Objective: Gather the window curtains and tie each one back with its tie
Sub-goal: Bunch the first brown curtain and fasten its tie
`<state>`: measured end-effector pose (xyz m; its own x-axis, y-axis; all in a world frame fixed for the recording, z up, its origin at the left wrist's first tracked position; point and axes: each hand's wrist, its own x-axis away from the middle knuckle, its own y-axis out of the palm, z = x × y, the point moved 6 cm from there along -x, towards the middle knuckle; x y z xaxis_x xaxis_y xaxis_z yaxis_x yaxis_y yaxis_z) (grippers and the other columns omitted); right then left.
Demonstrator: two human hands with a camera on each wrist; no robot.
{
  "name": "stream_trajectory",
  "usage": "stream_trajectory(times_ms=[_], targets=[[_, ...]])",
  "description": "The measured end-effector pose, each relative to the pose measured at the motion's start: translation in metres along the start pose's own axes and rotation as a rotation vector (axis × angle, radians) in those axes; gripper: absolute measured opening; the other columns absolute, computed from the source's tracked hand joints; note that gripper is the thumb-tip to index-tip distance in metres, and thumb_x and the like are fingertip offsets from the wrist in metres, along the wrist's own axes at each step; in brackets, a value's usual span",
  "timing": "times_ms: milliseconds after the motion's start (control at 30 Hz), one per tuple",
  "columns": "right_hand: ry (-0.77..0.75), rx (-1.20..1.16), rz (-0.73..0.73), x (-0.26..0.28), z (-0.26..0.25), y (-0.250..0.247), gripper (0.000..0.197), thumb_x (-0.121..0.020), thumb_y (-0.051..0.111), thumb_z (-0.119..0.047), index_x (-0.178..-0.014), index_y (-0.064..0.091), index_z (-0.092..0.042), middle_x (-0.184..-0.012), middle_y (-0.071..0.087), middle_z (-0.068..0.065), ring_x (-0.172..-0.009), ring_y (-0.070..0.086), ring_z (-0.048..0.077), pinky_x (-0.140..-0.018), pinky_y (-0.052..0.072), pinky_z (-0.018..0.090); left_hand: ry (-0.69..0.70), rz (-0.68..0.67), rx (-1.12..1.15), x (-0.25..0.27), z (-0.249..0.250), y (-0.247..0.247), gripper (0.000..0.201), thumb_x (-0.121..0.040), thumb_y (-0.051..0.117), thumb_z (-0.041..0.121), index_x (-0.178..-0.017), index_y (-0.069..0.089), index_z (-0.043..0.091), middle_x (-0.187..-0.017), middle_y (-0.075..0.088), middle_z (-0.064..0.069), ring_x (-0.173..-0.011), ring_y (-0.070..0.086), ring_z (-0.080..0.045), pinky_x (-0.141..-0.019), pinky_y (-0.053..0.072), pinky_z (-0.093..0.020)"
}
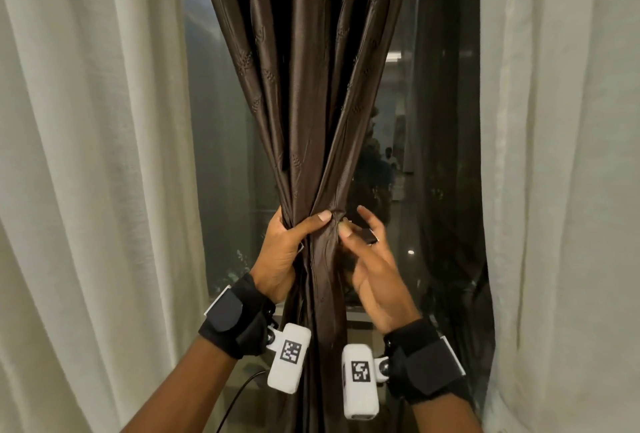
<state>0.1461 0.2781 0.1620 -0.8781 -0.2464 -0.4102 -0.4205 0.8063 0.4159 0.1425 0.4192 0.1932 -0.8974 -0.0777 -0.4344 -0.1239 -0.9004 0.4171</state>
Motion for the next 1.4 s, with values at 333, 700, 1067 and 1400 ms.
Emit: stream_trajectory(times_ms=[333,700,1067,1400], targets=[[-0.059,0.201,-0.179,0.001,-0.019,-0.016,0.045,-0.094,0.066,0.012,-0.134,0.068,-0.010,-0.135,0.072,0.008,-0.132,0.066,0.022,-0.109,0.054,0.038,0.013,0.071,-0.061,-0.003,0.002,-0.007,0.051,-0.091,0.076,0.012,-0.140,0.062,0.007,-0.126,0.078,-0.014,-0.113,0.077,-0.027,-0.092,0.064,-0.033],[-0.237,0.628,0.073,0.011,-0.049,-0.020,0.013,-0.092,0.081,-0.013,-0.102,0.077,-0.021,-0.094,0.082,0.003,-0.083,0.082,0.017,-0.072,0.065,0.029,0.105,0.066,-0.291,-0.002,0.002,-0.003,0.035,-0.104,0.067,0.028,-0.137,0.057,0.023,-0.128,0.075,0.001,-0.119,0.073,-0.012,-0.103,0.058,-0.030],[-0.185,0.486,-0.057,0.007,-0.028,0.030,0.014,-0.097,0.075,-0.011,-0.110,0.082,-0.013,-0.106,0.081,0.003,-0.102,0.078,0.016,-0.079,0.068,0.038,0.279,-0.015,-0.613,0.015,0.002,-0.013,0.033,-0.111,0.052,0.041,-0.122,0.038,0.013,-0.104,0.061,0.004,-0.094,0.065,-0.003,-0.095,0.056,-0.040],[-0.172,0.573,-0.015,-0.016,-0.016,0.019,0.022,-0.101,0.069,-0.006,-0.117,0.081,-0.013,-0.115,0.070,0.002,-0.103,0.078,0.016,-0.078,0.067,0.034,0.270,-0.021,-0.508,0.044,0.004,-0.042,0.025,-0.112,0.047,0.005,-0.128,0.065,0.009,-0.126,0.072,-0.006,-0.113,0.073,-0.022,-0.100,0.057,-0.035]])
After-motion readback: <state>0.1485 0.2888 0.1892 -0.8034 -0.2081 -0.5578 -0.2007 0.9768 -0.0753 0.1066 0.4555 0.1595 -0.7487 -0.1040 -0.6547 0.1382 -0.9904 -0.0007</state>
